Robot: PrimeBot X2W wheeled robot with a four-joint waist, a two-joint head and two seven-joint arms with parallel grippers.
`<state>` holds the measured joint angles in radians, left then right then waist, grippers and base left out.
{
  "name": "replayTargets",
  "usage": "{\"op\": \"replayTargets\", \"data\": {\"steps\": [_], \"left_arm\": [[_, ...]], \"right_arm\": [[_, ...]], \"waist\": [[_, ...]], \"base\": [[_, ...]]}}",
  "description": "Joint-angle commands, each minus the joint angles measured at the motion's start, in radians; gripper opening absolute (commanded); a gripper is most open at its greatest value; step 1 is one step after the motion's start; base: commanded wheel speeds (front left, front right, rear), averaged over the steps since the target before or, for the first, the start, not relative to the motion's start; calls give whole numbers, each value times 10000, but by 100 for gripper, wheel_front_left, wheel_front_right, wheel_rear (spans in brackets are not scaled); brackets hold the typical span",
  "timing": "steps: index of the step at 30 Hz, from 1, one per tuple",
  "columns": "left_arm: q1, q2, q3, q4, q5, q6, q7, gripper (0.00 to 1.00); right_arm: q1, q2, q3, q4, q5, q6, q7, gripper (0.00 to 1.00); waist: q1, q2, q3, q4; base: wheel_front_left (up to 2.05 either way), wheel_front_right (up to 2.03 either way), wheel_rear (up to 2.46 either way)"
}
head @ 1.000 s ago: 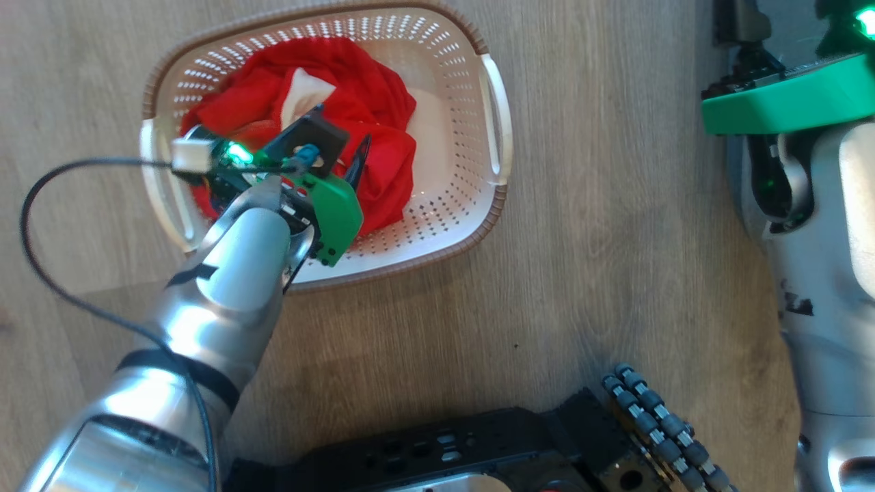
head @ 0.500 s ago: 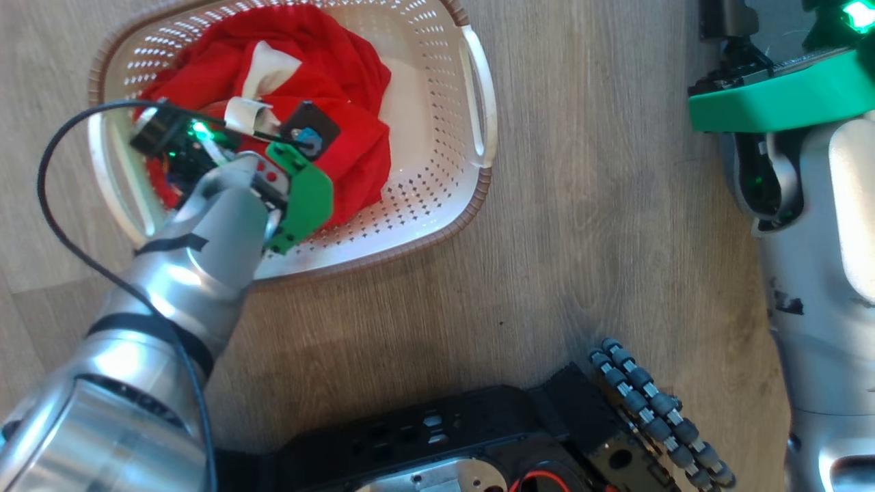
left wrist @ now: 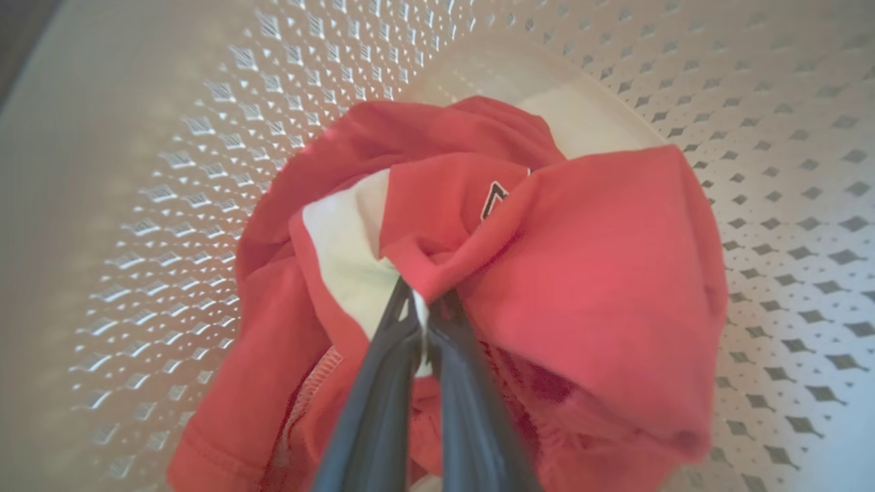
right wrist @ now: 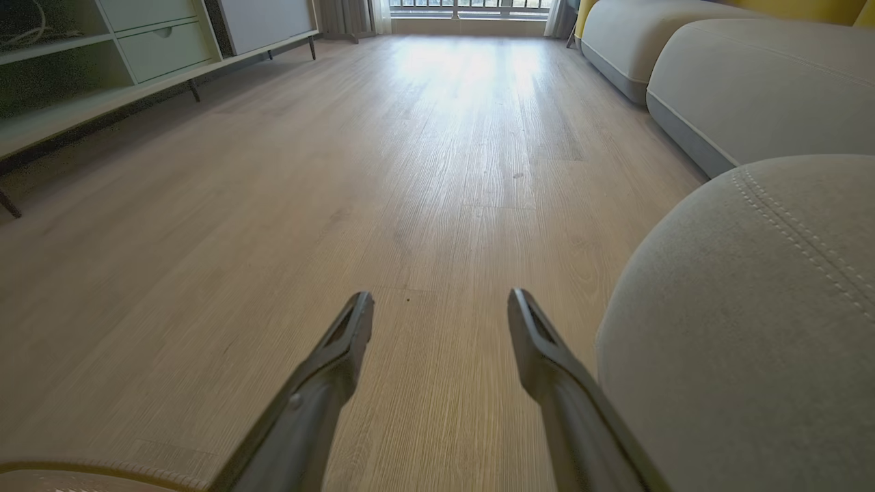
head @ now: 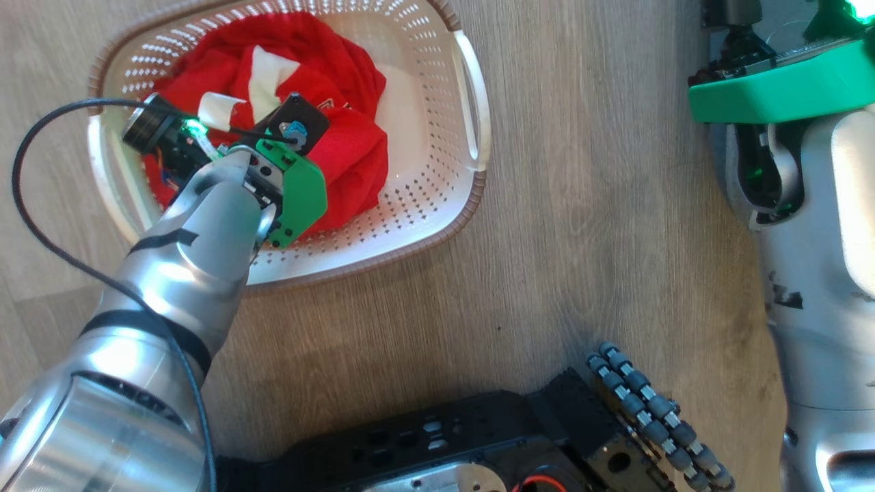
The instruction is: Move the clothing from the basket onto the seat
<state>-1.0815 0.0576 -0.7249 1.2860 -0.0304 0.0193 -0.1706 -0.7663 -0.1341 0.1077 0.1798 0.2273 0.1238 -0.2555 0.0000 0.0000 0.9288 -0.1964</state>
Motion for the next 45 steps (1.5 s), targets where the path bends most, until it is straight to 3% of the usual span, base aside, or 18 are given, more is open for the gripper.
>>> {"op": "replayTargets", "data": {"steps": [1, 10, 22, 35, 45], "left_arm": [[341, 58, 243, -57, -213, -71, -225, 0], [1052, -65, 679, -583, -1254, -212, -810, 0], [2794, -72, 1081, -3433, -2655, -108, -909, 0], [4468, -73, 2025, -5898, -2722, -235, -911, 0], [4847, -73, 2966, -7634, -2357, -512, -911, 0]], "right_arm": [[315, 69, 75, -209, 87, 69, -63, 100], [661, -223, 214, 148, 88, 69, -63, 100], [1575, -556, 494, 819, 186, 69, -63, 100], [3187, -489, 832, 1694, 394, 69, -63, 100], [4008, -327, 1165, 2131, 509, 69, -63, 100]], "waist": [[0, 0, -326, 133], [0, 0, -1578, 646], [0, 0, -3971, 1680], [0, 0, -6775, 2240], [0, 0, -8063, 2256]], "base": [[0, 0, 0], [0, 0, 0], [0, 0, 0], [0, 0, 0], [0, 0, 0]]}}
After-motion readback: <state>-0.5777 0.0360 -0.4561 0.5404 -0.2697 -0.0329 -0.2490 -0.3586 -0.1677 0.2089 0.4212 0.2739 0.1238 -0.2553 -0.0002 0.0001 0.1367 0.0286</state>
